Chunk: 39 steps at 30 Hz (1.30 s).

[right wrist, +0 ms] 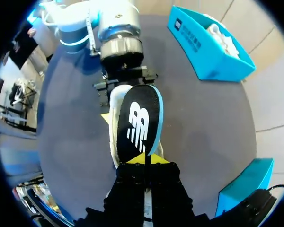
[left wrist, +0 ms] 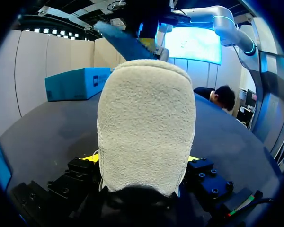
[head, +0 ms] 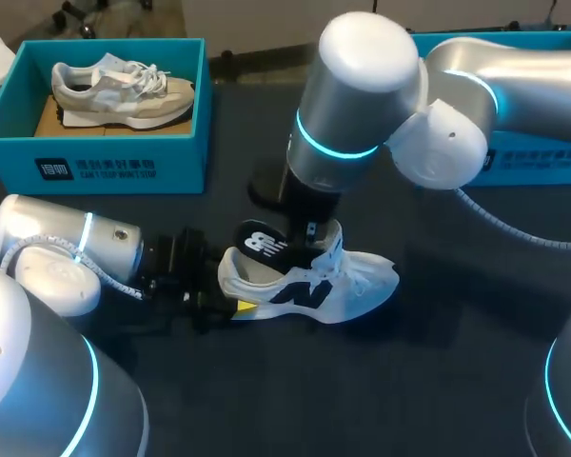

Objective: Take the shoe out of the shoebox, open the shoe tongue, remove and reinsert the insole, then place the shoe into the shoebox

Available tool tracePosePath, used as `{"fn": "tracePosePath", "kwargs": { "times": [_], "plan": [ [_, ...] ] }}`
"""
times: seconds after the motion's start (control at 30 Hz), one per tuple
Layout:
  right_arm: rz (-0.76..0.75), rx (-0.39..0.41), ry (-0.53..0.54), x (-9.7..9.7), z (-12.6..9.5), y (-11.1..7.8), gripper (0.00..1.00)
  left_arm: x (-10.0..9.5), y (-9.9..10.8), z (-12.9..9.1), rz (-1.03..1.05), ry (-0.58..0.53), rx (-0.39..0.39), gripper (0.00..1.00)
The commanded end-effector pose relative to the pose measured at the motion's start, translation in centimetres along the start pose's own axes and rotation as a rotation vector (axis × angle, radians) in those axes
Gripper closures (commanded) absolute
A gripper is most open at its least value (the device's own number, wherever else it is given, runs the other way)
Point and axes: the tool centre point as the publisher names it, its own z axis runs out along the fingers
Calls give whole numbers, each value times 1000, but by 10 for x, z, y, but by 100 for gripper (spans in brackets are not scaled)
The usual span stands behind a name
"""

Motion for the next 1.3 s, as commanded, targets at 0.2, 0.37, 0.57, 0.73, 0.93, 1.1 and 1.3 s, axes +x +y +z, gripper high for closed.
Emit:
{"fn": "tracePosePath", "kwargs": {
  "times": [0.2,0.37,0.57,0.73,0.93,1.1,1.3],
  "plan": [
    [-83,-42,54,-8,-1,17,100,-4,5,2,0,0,-2,100],
    [-122,-69,92,-7,4,29,100,-4,5,2,0,0,-2,100],
    [-140,-91,128,-4,11,36,100,-4,5,2,0,0,-2,100],
    [-145,-117,145,-3,13,41,88,-4,5,2,0,0,-2,100],
    [-138,-130,159,-1,6,41,0,-4,5,2,0,0,-2,100],
    [-123,-148,219,-1,-2,39,0,-4,5,2,0,0,-2,100],
    [-22,-208,328,-4,-9,30,0,-4,5,2,0,0,-2,100]
  ]
}}
